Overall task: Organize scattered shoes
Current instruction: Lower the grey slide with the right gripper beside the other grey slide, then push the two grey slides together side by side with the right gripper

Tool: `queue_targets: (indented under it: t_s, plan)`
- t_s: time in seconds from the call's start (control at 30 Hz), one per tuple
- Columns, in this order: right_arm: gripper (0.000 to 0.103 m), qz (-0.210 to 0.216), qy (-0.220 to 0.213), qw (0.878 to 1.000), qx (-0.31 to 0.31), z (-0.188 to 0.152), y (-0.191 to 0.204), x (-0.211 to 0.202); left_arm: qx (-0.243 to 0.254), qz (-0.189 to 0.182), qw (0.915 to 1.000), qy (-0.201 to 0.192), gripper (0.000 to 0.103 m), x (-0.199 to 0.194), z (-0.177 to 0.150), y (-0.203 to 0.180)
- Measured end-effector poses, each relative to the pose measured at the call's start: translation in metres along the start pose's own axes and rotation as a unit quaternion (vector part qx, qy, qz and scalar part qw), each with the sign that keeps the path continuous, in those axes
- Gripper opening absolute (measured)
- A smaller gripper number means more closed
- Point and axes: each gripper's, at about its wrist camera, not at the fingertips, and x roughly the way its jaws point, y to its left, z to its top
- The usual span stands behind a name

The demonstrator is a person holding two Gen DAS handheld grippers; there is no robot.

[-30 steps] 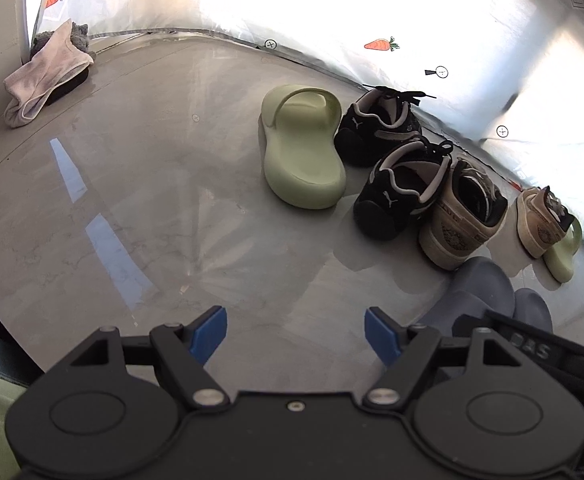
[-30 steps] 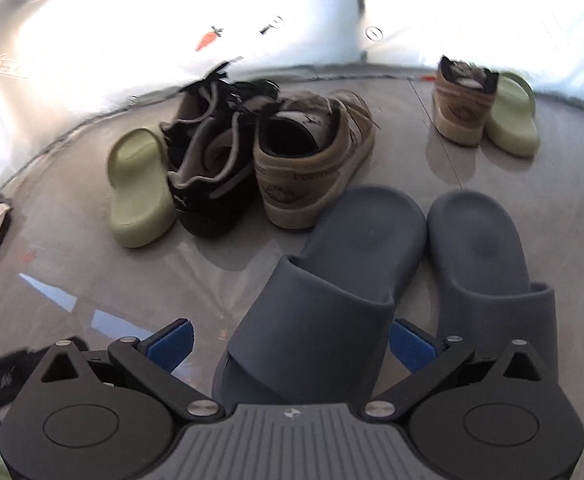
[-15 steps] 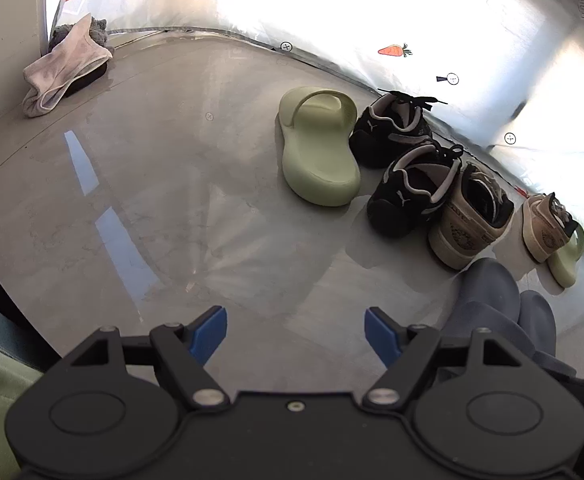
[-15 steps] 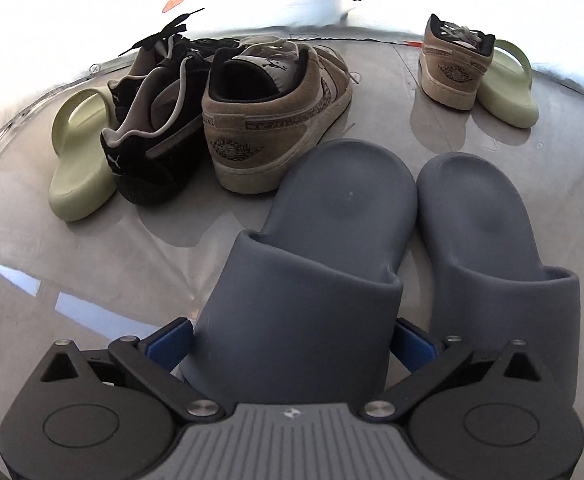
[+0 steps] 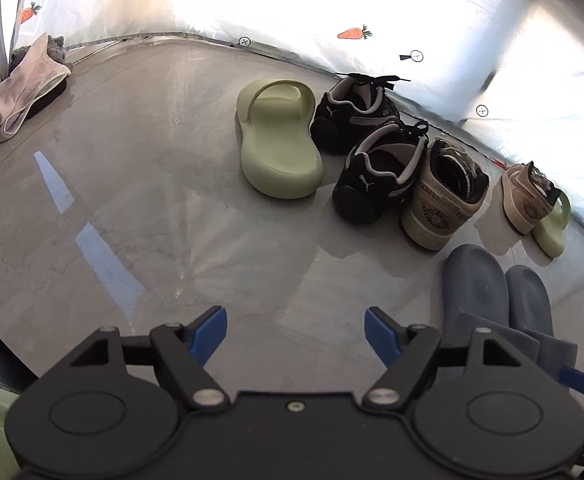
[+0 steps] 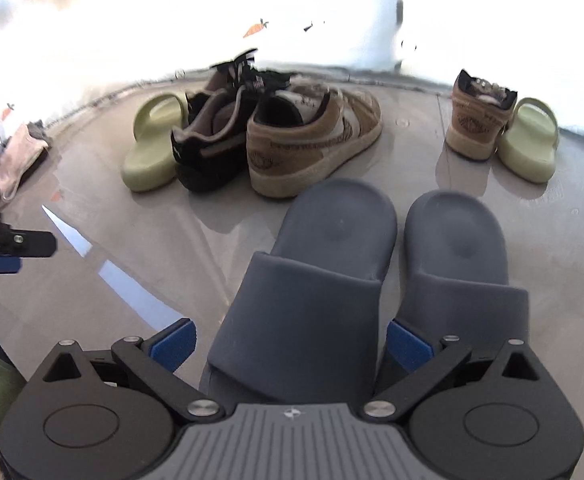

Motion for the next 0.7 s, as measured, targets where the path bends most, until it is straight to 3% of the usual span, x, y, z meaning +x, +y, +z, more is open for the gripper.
queue_targets:
  t_s: [0.1, 0.2, 0.33, 0.43, 0.6, 0.7]
  plan:
    - [0.097, -0.002, -0.009, 1.000, 0.006, -0.008, -0.013, -0.016, 0.010, -0.004, 0.9999, 0.012, 0.077, 0.007, 0.000, -0.005]
    - [0.085, 0.004, 0.028, 0.999, 0.038, -0.016, -0.026, -0.009, 0.024, -0.010, 0.9995, 0.019, 0.077, 0.011, 0.000, -0.012]
    - [0.078, 0.038, 0.062, 0.994, 0.081, -0.026, -0.036, 0.008, 0.045, -0.015, 0.9985, 0.026, 0.077, 0.015, -0.003, -0.021]
    - [0.077, 0.050, 0.056, 0.994, 0.082, -0.029, -0.032, 0.017, 0.059, -0.014, 0.9977, 0.029, 0.077, 0.016, -0.006, -0.027]
    - [0.076, 0.023, 0.019, 0.998, 0.048, -0.029, -0.022, 0.019, 0.071, -0.002, 0.9970, 0.031, 0.077, 0.016, -0.009, -0.028]
    - [0.059, 0.006, -0.003, 1.000, 0.027, -0.030, -0.015, 0.021, 0.067, 0.005, 0.9971, 0.035, 0.077, 0.017, -0.011, -0.025]
